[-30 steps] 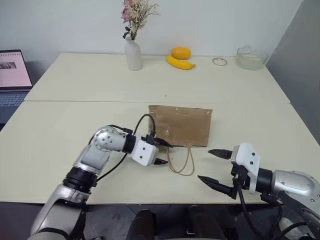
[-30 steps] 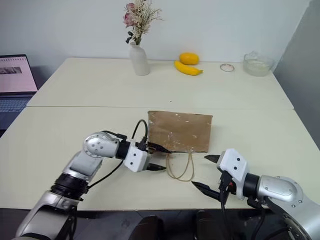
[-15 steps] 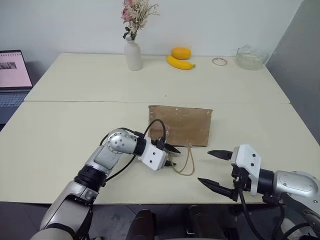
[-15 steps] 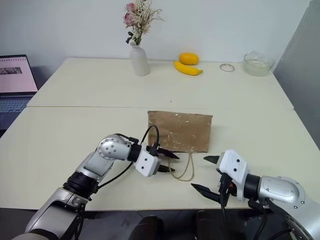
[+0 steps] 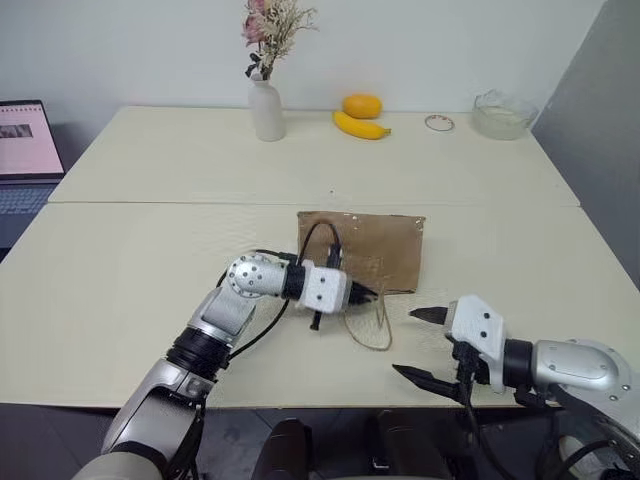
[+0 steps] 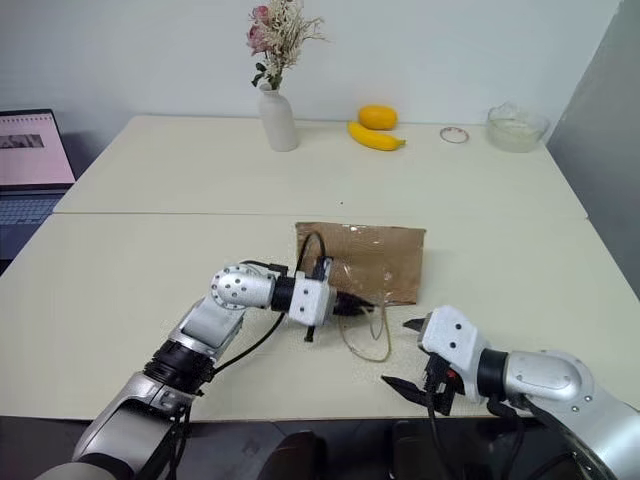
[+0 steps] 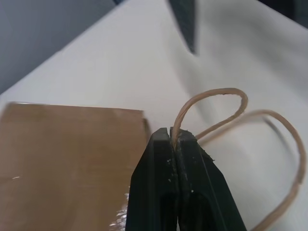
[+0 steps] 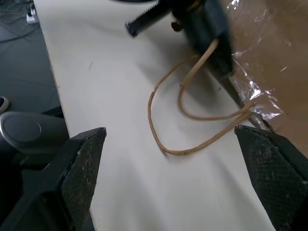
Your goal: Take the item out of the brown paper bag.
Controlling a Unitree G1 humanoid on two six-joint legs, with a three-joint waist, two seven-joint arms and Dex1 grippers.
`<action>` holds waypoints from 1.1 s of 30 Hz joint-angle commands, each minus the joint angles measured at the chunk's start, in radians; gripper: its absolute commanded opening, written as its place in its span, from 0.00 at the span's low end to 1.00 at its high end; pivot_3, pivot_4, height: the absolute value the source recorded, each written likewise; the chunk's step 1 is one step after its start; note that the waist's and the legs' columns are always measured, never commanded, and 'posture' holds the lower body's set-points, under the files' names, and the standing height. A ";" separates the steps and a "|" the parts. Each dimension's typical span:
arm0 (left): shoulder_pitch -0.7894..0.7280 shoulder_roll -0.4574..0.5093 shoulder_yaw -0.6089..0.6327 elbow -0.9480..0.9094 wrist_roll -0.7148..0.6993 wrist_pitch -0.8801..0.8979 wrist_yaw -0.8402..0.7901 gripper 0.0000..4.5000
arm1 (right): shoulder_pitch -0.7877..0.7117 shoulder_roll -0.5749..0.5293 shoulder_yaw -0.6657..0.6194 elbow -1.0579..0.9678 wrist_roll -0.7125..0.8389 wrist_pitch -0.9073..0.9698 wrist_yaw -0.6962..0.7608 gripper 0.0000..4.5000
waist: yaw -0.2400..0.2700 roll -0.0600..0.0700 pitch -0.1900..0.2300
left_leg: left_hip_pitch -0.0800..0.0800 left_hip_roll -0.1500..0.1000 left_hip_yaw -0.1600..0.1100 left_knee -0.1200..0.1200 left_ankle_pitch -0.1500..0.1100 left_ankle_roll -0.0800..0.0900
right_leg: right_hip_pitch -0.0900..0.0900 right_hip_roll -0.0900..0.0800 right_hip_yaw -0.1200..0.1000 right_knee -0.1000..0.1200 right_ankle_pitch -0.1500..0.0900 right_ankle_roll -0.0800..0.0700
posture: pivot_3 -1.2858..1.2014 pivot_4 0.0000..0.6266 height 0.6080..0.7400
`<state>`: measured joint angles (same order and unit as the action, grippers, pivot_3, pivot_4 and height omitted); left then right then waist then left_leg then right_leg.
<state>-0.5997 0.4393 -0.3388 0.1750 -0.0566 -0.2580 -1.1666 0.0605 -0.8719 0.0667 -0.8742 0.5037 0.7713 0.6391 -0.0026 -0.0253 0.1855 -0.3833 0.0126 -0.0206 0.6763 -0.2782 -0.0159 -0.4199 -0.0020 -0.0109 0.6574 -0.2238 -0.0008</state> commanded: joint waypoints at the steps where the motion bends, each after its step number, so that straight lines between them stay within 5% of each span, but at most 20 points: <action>1: -0.032 -0.009 0.054 -0.069 -0.059 0.100 0.034 0.00 | -0.029 0.018 0.044 0.011 -0.044 -0.022 -0.013 1.00 | 0.000 0.000 0.000 | 0.000 0.000 0.000 0.000 0.000 0.000 | 0.000 0.000 0.000 0.000 0.000 0.000 | 0.52 0.24 1.00; 14: -0.073 -0.018 0.091 -0.011 -0.057 0.111 0.090 0.00 | -0.193 0.145 0.320 0.199 -0.295 -0.121 -0.026 1.00 | 0.000 0.000 0.000 | 0.000 0.000 -0.001 0.000 0.000 0.000 | 0.000 0.000 0.000 0.000 0.000 0.000 | 0.52 0.24 1.00; 17: -0.084 -0.023 0.096 -0.004 -0.057 0.113 0.098 0.00 | -0.221 0.171 0.362 0.245 -0.343 -0.127 -0.030 0.86 | 0.000 0.000 0.000 | 0.000 0.000 -0.001 0.000 0.000 0.000 | 0.000 0.000 0.001 0.000 0.000 0.000 | 0.52 0.24 1.00; 27: -0.145 -0.044 0.127 -0.015 -0.075 0.202 0.156 0.00 | -0.254 0.215 0.400 0.337 -0.449 -0.134 -0.022 0.03 | 0.000 0.000 0.000 | 0.000 0.000 -0.002 0.000 0.000 0.000 | 0.000 0.000 0.000 0.000 0.000 0.000 | 0.52 0.24 1.00; 33: -0.223 -0.077 0.184 -0.049 -0.112 0.402 0.248 0.00 | -0.266 0.211 0.441 0.387 -0.529 -0.182 -0.009 0.01 | -0.001 0.000 0.000 | 0.000 -0.001 -0.002 0.000 0.000 0.000 | 0.000 0.000 0.000 0.000 0.000 0.000 | 0.52 0.24 1.00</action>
<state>-0.7775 0.3689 -0.2012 0.1790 -0.1314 0.1039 -0.9543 -0.2035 -0.6564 0.4922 -0.5003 0.0025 0.6018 0.6141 -0.0033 -0.0253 0.1855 -0.3831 0.0118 -0.0224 0.6766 -0.2781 -0.0160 -0.4203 -0.0019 -0.0107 0.6578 -0.2238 -0.0008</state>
